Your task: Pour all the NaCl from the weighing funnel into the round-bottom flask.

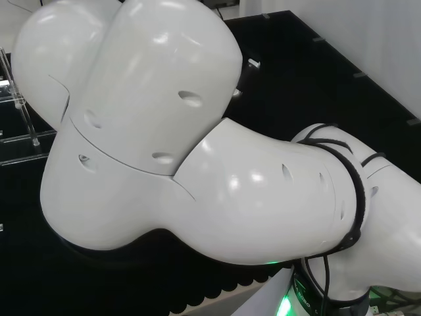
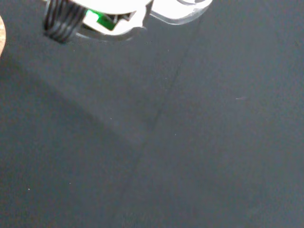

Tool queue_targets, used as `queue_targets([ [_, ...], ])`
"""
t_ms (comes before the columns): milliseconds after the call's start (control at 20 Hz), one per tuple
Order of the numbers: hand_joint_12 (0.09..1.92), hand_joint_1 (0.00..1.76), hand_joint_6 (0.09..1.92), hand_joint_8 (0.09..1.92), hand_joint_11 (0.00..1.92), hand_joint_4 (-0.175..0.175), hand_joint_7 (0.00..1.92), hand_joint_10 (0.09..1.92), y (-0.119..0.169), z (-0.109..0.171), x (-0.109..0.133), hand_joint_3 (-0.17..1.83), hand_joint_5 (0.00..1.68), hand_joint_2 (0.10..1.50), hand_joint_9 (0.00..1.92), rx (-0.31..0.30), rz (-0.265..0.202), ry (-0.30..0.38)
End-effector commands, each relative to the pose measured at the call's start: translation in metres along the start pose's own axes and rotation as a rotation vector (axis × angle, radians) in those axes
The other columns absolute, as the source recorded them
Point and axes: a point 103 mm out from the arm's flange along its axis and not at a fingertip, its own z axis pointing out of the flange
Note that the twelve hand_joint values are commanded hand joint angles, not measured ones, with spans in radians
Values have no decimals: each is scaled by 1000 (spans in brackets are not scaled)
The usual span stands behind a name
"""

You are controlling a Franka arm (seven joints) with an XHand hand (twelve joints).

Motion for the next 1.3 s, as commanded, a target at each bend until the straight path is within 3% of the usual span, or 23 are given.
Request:
queue_targets([
  [50, 1050, 1103, 968, 680, 851, 137, 822, 415, 2, 1, 0, 768, 1132, 664, 1138, 8, -2, -32],
  [1300, 1046, 1101, 976, 680, 849, 141, 820, 413, 9, -13, 2, 776, 1130, 662, 1139, 25, -2, -167],
])
